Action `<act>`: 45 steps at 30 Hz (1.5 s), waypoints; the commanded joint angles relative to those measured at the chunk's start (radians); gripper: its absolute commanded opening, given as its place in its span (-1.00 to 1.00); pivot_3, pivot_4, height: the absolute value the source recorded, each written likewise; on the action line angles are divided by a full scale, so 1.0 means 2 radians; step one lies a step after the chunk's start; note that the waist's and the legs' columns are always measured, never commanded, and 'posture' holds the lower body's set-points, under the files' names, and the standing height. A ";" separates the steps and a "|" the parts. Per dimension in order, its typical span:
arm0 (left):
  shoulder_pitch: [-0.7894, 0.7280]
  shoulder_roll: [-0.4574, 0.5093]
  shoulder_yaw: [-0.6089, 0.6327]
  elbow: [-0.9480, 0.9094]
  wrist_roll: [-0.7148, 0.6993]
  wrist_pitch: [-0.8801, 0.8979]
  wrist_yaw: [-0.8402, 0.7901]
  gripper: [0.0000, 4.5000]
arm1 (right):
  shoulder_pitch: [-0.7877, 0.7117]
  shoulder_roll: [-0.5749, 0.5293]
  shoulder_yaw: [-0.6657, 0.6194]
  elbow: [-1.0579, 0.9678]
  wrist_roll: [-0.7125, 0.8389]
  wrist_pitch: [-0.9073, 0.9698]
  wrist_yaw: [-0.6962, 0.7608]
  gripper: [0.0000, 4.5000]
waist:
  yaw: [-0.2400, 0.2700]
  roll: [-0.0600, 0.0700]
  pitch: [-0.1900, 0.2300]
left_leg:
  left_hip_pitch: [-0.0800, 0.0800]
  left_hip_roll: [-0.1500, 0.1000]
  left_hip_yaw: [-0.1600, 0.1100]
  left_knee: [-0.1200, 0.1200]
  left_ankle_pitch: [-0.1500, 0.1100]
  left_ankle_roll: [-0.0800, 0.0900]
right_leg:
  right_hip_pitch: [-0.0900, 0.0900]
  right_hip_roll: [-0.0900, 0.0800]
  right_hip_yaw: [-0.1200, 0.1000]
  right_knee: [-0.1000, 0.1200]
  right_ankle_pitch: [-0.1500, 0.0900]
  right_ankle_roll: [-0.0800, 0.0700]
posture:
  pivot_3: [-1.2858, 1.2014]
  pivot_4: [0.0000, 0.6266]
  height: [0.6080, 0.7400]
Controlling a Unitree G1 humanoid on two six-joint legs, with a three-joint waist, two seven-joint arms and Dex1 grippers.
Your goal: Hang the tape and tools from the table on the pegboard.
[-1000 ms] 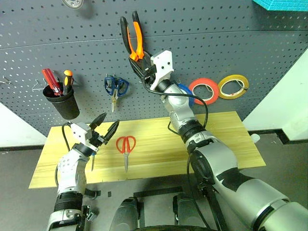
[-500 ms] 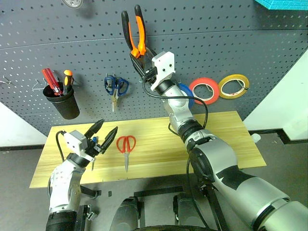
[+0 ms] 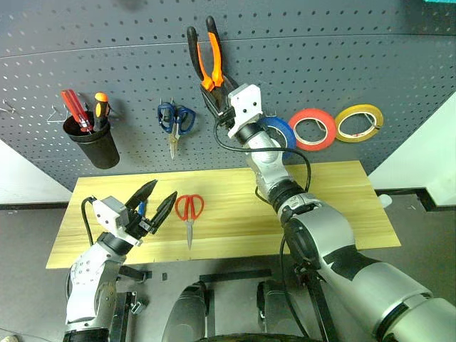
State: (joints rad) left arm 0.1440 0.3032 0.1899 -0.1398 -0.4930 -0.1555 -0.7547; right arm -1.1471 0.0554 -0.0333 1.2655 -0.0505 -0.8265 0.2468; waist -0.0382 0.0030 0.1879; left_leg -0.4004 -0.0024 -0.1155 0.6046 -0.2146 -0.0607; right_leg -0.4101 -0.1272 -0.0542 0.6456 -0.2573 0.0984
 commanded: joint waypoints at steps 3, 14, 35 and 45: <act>0.012 0.001 0.006 -0.034 -0.011 0.001 0.004 0.44 | -0.028 -0.004 0.003 0.000 -0.018 0.000 -0.032 -0.07 | 0.000 0.000 0.004 | 0.000 0.000 0.000 0.000 0.000 0.000 | 0.000 0.000 0.000 0.000 0.000 0.000 | 0.13 -0.44 1.00; 0.023 0.002 0.012 -0.039 -0.014 -0.001 0.009 0.44 | -0.042 -0.008 0.006 0.012 -0.037 0.022 -0.062 -0.07 | 0.007 0.000 0.005 | 0.000 0.000 0.000 0.000 0.000 0.000 | 0.000 0.000 0.000 0.000 0.000 0.000 | 0.15 -0.48 1.00; 0.004 -0.005 0.025 -0.048 -0.026 -0.012 0.014 0.44 | 0.005 -0.051 0.042 -0.037 -0.088 -0.061 -0.083 0.99 | 0.012 -0.001 0.005 | 0.000 0.000 -0.001 0.001 0.000 0.000 | 0.000 0.001 0.000 0.000 0.001 -0.002 | 0.09 -0.61 1.00; -0.017 -0.011 0.021 -0.053 -0.025 -0.019 0.025 0.44 | 0.102 -0.099 0.051 -0.200 -0.036 -0.092 -0.009 0.99 | 0.011 -0.001 0.003 | 0.000 0.000 0.000 0.001 0.000 0.000 | 0.000 0.001 0.000 0.000 0.001 -0.001 | 0.07 -0.73 1.00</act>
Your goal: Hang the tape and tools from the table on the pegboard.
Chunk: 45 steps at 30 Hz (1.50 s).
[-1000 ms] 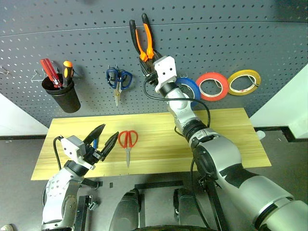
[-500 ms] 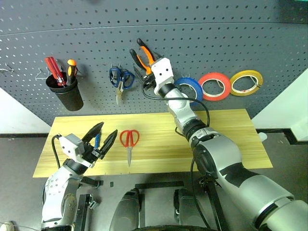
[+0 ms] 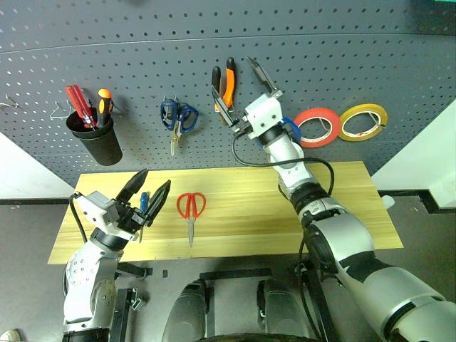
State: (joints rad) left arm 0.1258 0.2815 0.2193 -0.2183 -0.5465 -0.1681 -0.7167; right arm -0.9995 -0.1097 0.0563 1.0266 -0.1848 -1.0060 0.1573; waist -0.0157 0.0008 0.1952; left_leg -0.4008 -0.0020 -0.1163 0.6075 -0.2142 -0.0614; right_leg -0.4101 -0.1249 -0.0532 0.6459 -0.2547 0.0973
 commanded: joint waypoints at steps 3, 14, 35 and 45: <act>-0.006 -0.002 -0.003 -0.018 0.031 0.001 0.036 0.44 | 0.095 -0.060 0.028 -0.204 0.099 0.049 0.127 0.99 | 0.002 -0.001 -0.001 | 0.000 0.000 0.000 0.001 0.000 0.000 | 0.001 0.000 0.000 0.000 0.000 0.000 | 0.05 -0.75 1.00; -0.044 -0.063 -0.054 -0.011 0.157 0.226 0.257 0.44 | 0.325 -0.282 0.081 -0.546 0.275 0.395 0.399 0.99 | 0.002 -0.003 -0.003 | 0.000 0.000 0.000 0.003 0.000 0.000 | 0.002 0.000 0.000 -0.001 -0.001 0.002 | 0.01 -0.74 1.00; -0.296 -0.184 -0.052 0.211 0.249 0.670 0.482 1.00 | 0.397 -0.266 0.069 -0.471 0.216 0.400 0.451 1.00 | 0.002 -0.005 -0.005 | -0.004 0.000 0.001 0.005 0.001 -0.002 | 0.003 0.000 0.000 -0.008 0.005 0.008 | -0.01 -0.71 1.00; -0.344 -0.207 0.010 0.292 0.240 0.675 0.502 1.00 | 0.413 -0.270 0.063 -0.452 0.211 0.394 0.466 1.00 | 0.001 -0.005 -0.005 | -0.004 0.000 0.001 0.006 0.002 -0.004 | 0.003 0.000 0.000 -0.008 0.006 0.008 | -0.02 -0.70 1.00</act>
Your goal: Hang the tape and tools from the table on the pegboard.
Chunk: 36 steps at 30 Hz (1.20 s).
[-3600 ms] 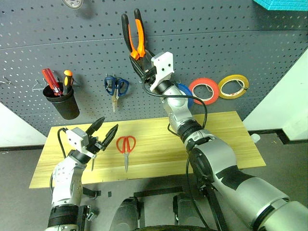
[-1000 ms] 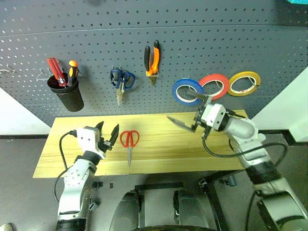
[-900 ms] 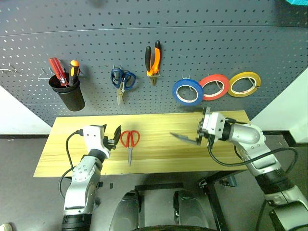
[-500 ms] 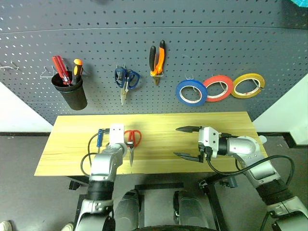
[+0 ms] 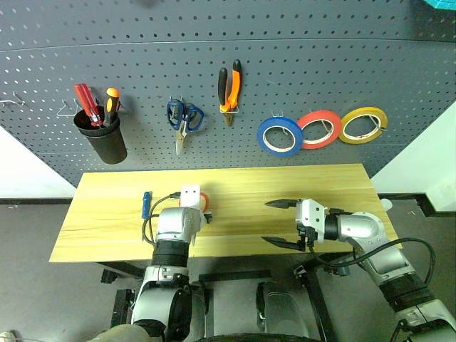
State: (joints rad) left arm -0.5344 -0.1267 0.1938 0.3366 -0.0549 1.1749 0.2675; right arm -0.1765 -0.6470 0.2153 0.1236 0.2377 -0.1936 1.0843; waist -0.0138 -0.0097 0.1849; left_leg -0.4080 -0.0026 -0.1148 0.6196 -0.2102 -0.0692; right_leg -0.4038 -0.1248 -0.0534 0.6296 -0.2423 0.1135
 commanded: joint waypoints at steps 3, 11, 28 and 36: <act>-0.023 -0.007 0.042 0.031 -0.011 -0.001 0.013 1.00 | 0.002 0.000 -0.019 0.005 -0.003 -0.016 0.004 1.00 | 0.000 0.000 0.000 | 0.000 0.000 0.000 0.001 0.000 0.000 | 0.000 0.000 0.000 0.000 0.000 0.000 | -0.02 -0.70 1.00; -0.039 -0.008 0.088 0.065 -0.029 -0.016 0.028 0.83 | 0.003 0.004 -0.022 0.009 -0.011 -0.023 0.000 1.00 | -0.001 0.001 -0.001 | 0.000 0.000 0.000 0.003 0.000 0.000 | 0.002 0.000 0.000 0.000 0.001 0.001 | -0.03 -0.70 1.00; -0.044 0.002 0.084 0.071 -0.034 -0.026 0.025 -0.88 | -0.006 0.012 -0.021 0.017 -0.018 -0.032 -0.004 1.00 | 0.000 0.002 -0.002 | 0.000 0.000 0.000 0.005 0.000 0.000 | 0.003 0.000 0.000 0.000 0.001 0.001 | -0.02 -0.73 1.00; -0.036 0.012 0.058 0.038 -0.026 -0.025 0.012 -0.88 | -0.010 0.023 -0.032 0.008 0.004 -0.017 0.000 1.00 | 0.000 0.002 -0.002 | 0.000 0.000 0.000 0.005 0.000 0.000 | 0.003 0.000 0.000 0.000 0.002 0.001 | -0.02 -0.73 1.00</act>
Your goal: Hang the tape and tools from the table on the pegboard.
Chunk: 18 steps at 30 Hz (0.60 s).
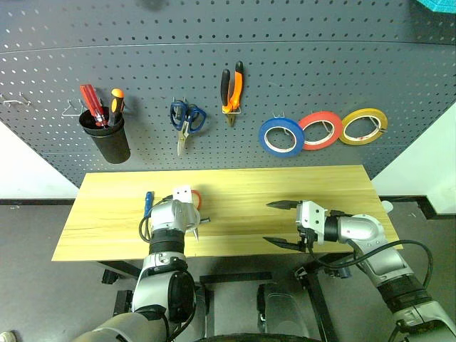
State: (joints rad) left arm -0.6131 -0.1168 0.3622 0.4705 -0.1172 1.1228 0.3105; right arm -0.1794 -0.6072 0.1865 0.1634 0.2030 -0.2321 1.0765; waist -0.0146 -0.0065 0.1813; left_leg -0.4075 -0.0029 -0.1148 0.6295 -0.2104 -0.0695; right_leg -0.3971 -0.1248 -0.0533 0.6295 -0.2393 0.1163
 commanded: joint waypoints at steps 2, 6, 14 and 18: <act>0.012 0.014 -0.046 -0.054 0.008 0.001 -0.022 -0.88 | -0.009 0.004 -0.022 -0.016 0.032 0.012 0.010 1.00 | 0.000 0.000 0.000 | 0.000 0.000 0.000 0.000 0.000 0.000 | 0.000 0.000 0.000 0.000 0.000 0.000 | -0.02 -0.73 1.00; 0.051 0.038 -0.096 -0.126 0.016 -0.008 -0.056 -0.88 | -0.008 0.001 -0.031 -0.028 0.053 0.037 0.022 1.00 | -0.002 0.000 0.000 | 0.000 0.000 0.000 0.000 0.000 0.000 | 0.000 0.000 0.000 0.000 0.000 0.000 | -0.02 -0.73 1.00; 0.202 0.148 -0.152 -0.320 -0.023 -0.155 -0.244 -0.88 | -0.015 0.006 -0.053 -0.045 0.080 0.056 0.026 1.00 | -0.003 0.001 -0.001 | 0.000 0.000 0.000 -0.001 0.000 0.000 | -0.001 0.000 0.001 0.000 0.001 -0.002 | -0.02 -0.72 1.00; 0.271 0.205 -0.157 -0.328 -0.001 -0.344 -0.303 -0.88 | -0.038 0.027 -0.076 -0.085 0.129 0.087 0.012 1.00 | -0.003 0.003 -0.002 | 0.000 0.000 0.001 0.000 0.000 0.000 | -0.001 0.000 0.001 0.000 0.001 -0.004 | -0.02 -0.72 1.00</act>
State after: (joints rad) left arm -0.0875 0.2752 0.0529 -0.1474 -0.1352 0.5908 -0.2477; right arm -0.2204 -0.5619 0.0707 0.0688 0.4008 -0.0786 1.1137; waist -0.0196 -0.0008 0.1770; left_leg -0.4073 -0.0027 -0.1129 0.6288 -0.2105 -0.0696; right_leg -0.3991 -0.1248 -0.0499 0.6291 -0.2384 0.1075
